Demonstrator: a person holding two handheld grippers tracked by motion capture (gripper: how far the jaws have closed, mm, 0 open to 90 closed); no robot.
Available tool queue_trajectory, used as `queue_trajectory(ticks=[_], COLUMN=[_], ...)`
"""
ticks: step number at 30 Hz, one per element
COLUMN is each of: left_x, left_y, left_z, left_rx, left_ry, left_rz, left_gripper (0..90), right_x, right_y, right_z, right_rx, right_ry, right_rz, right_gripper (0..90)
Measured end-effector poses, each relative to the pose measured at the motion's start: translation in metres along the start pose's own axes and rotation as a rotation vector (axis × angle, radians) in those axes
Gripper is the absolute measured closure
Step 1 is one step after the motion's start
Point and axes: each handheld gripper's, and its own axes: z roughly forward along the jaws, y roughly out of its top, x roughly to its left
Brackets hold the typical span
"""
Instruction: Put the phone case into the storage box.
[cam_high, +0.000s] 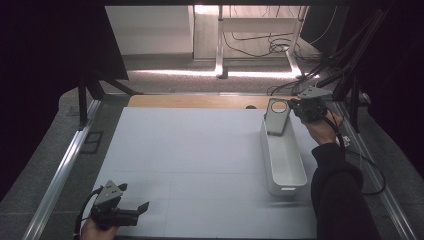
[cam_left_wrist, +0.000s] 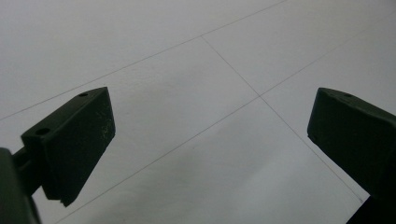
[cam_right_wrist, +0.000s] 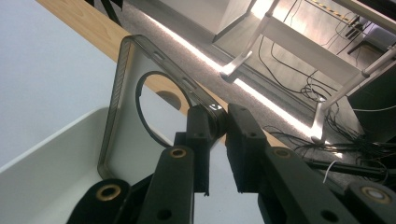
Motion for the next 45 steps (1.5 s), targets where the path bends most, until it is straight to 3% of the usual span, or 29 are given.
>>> queue_trajectory(ticks=[7, 18, 26, 35, 45], left_x=[0.0, 0.0, 0.0, 0.0, 0.001], left_y=[0.0, 0.0, 0.0, 0.0, 0.0], left_z=[0.0, 0.0, 0.0, -0.001, -0.001], left_rx=[0.001, 0.001, -0.002, -0.004, -0.006], left_ry=[0.0, 0.0, -0.002, -0.003, -0.005], left_rz=[0.001, 0.002, 0.0, 0.0, -0.001], left_gripper=[1.9, 1.9, 1.9, 1.9, 1.9], right_x=[0.001, 0.003, 0.006, 0.01, 0.017], right_y=[0.0, 0.001, 0.0, -0.002, -0.003], right_z=[0.001, 0.001, -0.003, -0.015, -0.022], right_rx=[-0.006, -0.013, -0.02, -0.032, -0.028], right_ry=[-0.001, -0.044, -0.037, 0.001, 0.019], right_rz=[0.001, 0.012, 0.027, 0.102, 0.153], right_gripper=[77.3, 68.1, 65.6, 54.8, 49.2])
